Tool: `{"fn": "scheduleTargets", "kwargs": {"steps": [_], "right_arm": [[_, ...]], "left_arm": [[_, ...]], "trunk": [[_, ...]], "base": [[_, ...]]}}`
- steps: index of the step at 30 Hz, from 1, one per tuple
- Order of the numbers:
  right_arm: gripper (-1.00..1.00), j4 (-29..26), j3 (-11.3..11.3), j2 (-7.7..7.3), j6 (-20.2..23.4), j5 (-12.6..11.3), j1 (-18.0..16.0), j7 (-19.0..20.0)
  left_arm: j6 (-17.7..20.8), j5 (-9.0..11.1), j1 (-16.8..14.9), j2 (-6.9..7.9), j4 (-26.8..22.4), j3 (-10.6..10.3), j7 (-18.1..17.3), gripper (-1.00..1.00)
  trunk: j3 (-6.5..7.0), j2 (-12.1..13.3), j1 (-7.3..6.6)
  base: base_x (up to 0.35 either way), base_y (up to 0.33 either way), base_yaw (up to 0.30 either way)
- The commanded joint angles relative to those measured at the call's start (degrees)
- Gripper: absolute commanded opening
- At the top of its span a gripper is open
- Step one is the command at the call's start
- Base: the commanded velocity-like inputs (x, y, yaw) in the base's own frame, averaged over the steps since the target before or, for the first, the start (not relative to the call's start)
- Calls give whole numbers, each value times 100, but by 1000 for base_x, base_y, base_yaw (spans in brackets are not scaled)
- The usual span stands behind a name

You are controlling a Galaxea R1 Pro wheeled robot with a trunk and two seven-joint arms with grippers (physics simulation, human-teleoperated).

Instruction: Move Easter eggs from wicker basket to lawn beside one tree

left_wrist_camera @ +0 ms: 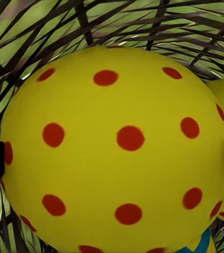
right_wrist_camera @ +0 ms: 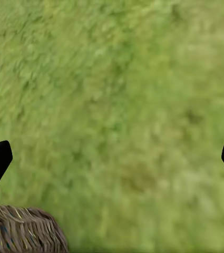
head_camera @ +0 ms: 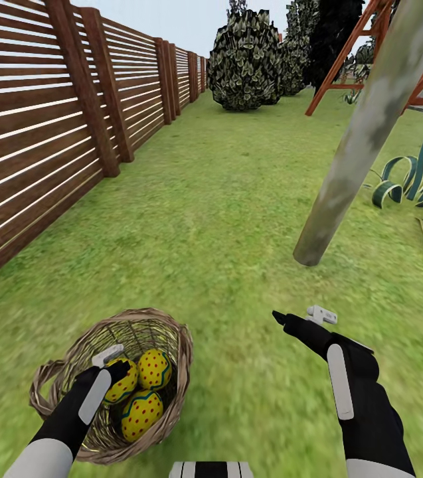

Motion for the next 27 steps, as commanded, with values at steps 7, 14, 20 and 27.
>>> {"fn": "scheduleTargets", "kwargs": {"steps": [7,14,20,27], "right_arm": [[100,-5,-17,6,30,7,-5,35],[100,-5,-17,6,30,7,-5,37],[100,-5,-17,9,30,7,-5,35],[100,-5,-17,6,30,7,-5,36]], "left_arm": [[55,51,-1,-3,-10,0,31,-100],[288,51,-3,-8,-5,1,11,-100],[355,51,-5,-3,-3,1,10,-100],[408,51,-6,-2,-1,1,10,-100]], "trunk": [[62,2,-9],[106,5,-14],[195,10,-24],[350,19,-42]], "base": [[0,0,0],[0,0,0],[0,0,0],[0,0,0]]}}
